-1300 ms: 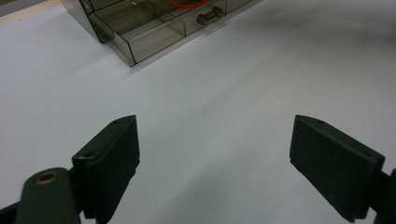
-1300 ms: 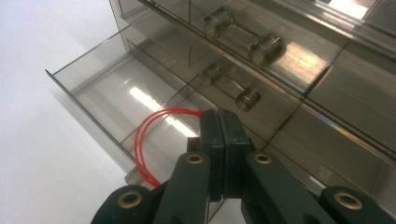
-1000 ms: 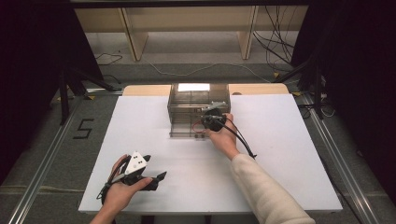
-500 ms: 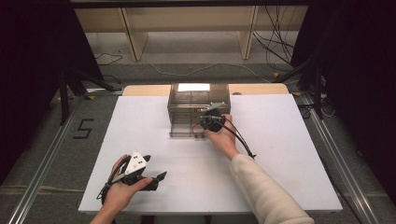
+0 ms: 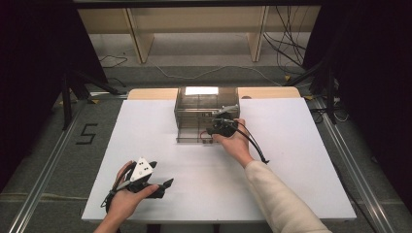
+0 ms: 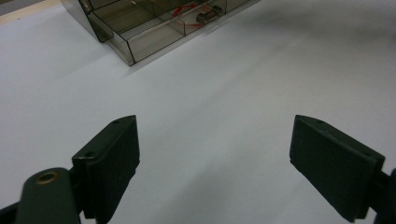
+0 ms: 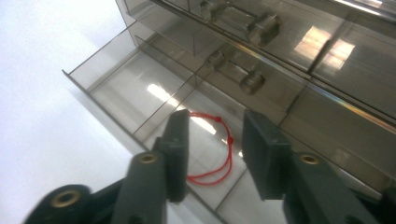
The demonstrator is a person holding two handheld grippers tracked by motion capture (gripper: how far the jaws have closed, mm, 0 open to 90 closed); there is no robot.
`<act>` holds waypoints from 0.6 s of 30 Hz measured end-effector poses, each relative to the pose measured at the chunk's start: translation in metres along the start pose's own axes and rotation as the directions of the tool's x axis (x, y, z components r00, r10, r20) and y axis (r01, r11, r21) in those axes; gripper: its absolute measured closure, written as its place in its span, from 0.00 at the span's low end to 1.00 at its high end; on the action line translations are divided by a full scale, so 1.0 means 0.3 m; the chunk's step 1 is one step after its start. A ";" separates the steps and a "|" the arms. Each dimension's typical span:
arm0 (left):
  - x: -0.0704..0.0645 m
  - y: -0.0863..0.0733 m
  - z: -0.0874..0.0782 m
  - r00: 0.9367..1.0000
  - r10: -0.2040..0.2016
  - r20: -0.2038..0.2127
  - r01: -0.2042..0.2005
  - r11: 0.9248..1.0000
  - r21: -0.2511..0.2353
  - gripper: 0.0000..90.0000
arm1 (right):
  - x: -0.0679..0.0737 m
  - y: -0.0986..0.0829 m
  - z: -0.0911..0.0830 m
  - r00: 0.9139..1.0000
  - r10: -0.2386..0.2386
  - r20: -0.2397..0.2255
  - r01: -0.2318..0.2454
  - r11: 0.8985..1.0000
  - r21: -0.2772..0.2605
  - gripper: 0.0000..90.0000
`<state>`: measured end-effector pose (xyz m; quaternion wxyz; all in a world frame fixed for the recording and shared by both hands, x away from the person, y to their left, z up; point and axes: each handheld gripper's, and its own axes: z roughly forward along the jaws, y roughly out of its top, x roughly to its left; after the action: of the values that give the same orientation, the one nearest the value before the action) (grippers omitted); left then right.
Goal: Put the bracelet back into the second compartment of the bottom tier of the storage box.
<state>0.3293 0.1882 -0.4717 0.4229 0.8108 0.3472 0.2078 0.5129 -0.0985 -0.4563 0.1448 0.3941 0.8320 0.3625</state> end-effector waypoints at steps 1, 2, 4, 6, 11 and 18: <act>0.000 0.000 0.000 1.000 -0.001 0.000 0.001 1.000 0.000 0.18 | 0.000 0.001 -0.006 1.000 0.006 -0.001 -0.006 1.000 0.005 0.65; 0.000 0.000 0.000 1.000 -0.001 -0.001 0.001 1.000 0.000 0.18 | -0.001 0.001 -0.013 1.000 0.011 0.000 -0.011 1.000 0.009 0.61; 0.000 -0.001 0.000 1.000 -0.002 -0.001 0.002 1.000 -0.001 0.18 | -0.005 0.001 -0.031 1.000 0.018 0.000 -0.018 1.000 0.003 0.57; 0.001 -0.001 0.000 1.000 -0.004 -0.002 0.004 1.000 0.000 0.18 | -0.009 0.000 -0.050 1.000 0.025 -0.003 -0.025 1.000 -0.009 0.51; 0.000 -0.002 0.000 1.000 -0.005 -0.004 0.005 1.000 -0.003 0.18 | -0.027 -0.013 -0.100 1.000 0.022 -0.016 -0.022 1.000 0.006 0.36; 0.002 -0.003 -0.001 1.000 -0.004 -0.008 0.004 1.000 -0.002 0.18 | -0.071 -0.071 -0.206 1.000 0.023 -0.019 -0.024 0.999 -0.026 0.26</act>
<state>0.3291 0.1891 -0.4723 0.4227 0.8089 0.3503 0.2106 0.4826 -0.1540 -0.4296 0.1380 0.3985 0.8239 0.3787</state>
